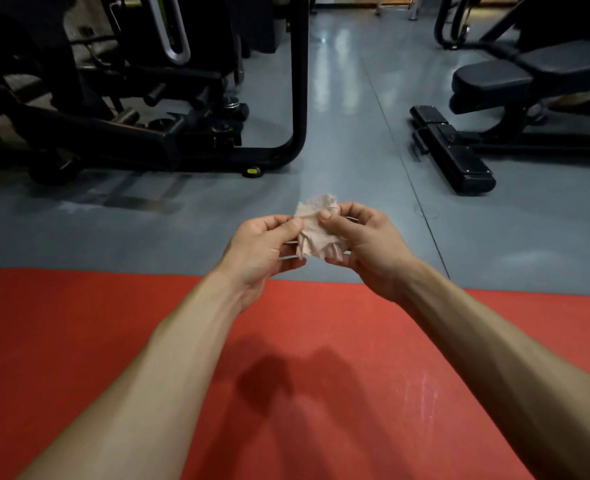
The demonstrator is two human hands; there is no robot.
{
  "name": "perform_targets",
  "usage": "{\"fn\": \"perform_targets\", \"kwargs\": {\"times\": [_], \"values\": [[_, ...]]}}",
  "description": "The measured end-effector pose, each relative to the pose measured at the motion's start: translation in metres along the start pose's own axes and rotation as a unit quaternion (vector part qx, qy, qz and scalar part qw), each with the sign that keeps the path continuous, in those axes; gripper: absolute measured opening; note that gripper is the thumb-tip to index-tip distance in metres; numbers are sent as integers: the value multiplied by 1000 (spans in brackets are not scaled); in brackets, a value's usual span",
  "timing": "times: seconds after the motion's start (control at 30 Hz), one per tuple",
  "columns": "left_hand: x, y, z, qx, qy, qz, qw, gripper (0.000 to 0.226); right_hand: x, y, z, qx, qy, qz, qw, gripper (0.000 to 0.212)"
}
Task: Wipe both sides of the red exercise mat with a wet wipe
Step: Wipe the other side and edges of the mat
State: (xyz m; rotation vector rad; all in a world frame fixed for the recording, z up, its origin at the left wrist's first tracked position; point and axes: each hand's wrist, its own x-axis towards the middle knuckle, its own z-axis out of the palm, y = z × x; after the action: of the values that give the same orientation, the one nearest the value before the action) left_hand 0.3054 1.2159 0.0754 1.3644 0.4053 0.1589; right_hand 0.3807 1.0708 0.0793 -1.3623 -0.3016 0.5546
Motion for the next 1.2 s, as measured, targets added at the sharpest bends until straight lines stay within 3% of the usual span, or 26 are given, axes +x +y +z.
{"fn": "perform_targets", "kwargs": {"times": [0.17,0.33,0.43,0.6,0.93,1.2], "values": [[1,-4,3,-29,21,11,999,8,-4,-4,-18,18,16,-1,1000,15],[-2,-1,12,-182,-34,-20,982,7,-8,-5,-24,72,-6,29,997,15],[0,0,16,-147,-7,-1,989,19,-10,-3,-28,75,4,40,996,13],[1,-8,21,-108,34,17,993,20,-12,-3,-39,69,5,53,996,21],[11,-23,32,-68,66,32,995,18,-11,7,-63,123,72,61,988,10],[23,-51,41,55,121,64,989,19,-9,29,-65,21,155,56,986,16]]}}
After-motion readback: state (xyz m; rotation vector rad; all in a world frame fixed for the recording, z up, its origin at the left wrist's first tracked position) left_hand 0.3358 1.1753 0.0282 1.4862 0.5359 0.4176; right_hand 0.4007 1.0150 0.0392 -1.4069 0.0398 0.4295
